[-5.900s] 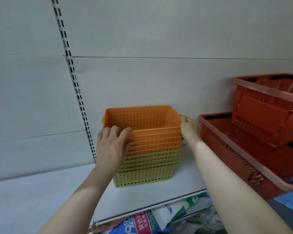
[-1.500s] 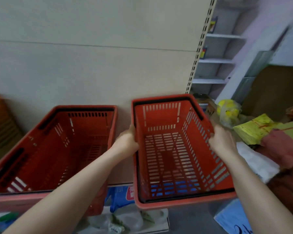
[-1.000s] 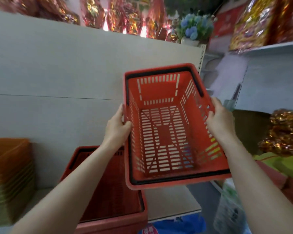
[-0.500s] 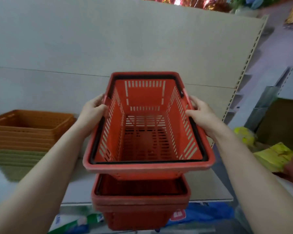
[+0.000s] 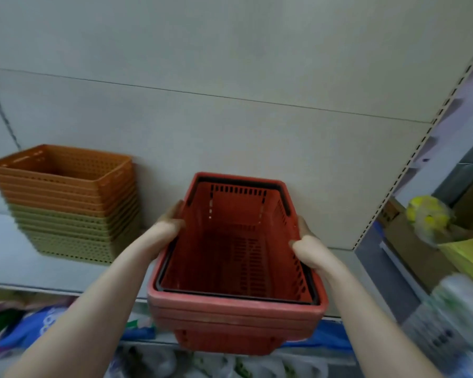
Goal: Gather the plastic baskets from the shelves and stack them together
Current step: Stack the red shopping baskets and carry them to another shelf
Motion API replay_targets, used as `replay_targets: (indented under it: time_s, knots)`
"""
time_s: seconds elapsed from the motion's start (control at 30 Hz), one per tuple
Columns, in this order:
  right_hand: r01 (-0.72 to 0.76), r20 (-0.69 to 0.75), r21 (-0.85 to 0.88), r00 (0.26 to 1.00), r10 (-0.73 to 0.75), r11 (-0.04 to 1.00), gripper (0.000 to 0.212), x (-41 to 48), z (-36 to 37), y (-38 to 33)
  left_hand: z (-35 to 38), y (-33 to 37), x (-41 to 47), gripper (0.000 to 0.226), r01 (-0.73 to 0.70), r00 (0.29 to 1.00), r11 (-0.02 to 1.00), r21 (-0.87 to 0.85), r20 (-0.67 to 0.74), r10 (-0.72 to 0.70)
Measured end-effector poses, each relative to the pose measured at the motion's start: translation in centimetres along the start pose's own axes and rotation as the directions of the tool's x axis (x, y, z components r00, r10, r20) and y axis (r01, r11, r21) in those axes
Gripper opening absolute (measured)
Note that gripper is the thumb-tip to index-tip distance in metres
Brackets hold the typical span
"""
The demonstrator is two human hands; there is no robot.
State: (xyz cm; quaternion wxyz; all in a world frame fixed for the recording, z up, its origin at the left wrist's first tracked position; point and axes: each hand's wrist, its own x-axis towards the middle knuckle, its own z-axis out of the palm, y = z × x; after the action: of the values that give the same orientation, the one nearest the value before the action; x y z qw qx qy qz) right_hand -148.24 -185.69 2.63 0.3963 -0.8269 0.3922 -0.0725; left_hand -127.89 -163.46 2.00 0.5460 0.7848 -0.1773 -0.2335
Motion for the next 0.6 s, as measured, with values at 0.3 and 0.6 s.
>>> replay_targets:
  time_s: [0.3,0.6]
  knots:
    - [-0.032,0.073,0.303,0.997,0.010,0.952,0.043,1.9,-0.5,1.6,-0.1,0.2,-3.1,0.055,-0.028,0.999,0.999,-0.016,-0.020,0.028]
    - [-0.024,0.098,0.563,0.994,-0.038,0.826,0.029,-1.7,0.5,2.5,-0.7,-4.4,-9.9,0.075,-0.107,0.993,0.953,-0.283,-0.074,0.090]
